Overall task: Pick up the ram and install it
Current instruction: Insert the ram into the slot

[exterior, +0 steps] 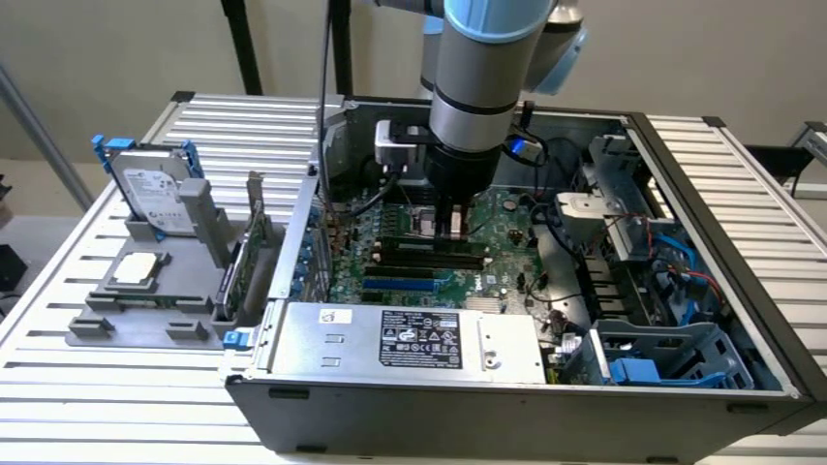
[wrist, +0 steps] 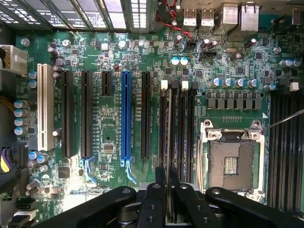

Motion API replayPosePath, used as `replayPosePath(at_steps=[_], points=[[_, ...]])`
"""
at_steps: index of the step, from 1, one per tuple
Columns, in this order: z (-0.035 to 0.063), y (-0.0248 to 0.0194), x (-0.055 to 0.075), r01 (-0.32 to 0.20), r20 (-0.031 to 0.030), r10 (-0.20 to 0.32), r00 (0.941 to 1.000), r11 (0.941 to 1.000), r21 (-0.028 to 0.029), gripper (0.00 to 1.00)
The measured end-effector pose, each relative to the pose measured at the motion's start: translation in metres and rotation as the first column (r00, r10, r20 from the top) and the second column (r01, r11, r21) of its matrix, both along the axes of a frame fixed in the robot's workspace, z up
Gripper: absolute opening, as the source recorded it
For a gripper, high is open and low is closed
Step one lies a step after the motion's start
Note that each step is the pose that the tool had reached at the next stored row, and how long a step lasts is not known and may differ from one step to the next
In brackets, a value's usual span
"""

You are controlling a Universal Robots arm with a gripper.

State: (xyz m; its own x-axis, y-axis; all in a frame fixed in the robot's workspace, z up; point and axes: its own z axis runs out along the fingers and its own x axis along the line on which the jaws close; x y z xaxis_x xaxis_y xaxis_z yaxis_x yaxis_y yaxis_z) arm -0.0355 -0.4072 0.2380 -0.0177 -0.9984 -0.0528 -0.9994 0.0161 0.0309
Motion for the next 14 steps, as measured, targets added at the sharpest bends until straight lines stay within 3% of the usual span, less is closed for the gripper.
replayPosePath(at_steps=[11,14], points=[[-0.0008,0.0000,-0.0009,-0.001,0.0017,0.001,1.0000,1.0000,-0.0002,0.14],[-0.0016,0.0000,-0.0019,-0.004,0.0036,0.004,1.0000,1.0000,-0.0029,0.14]])
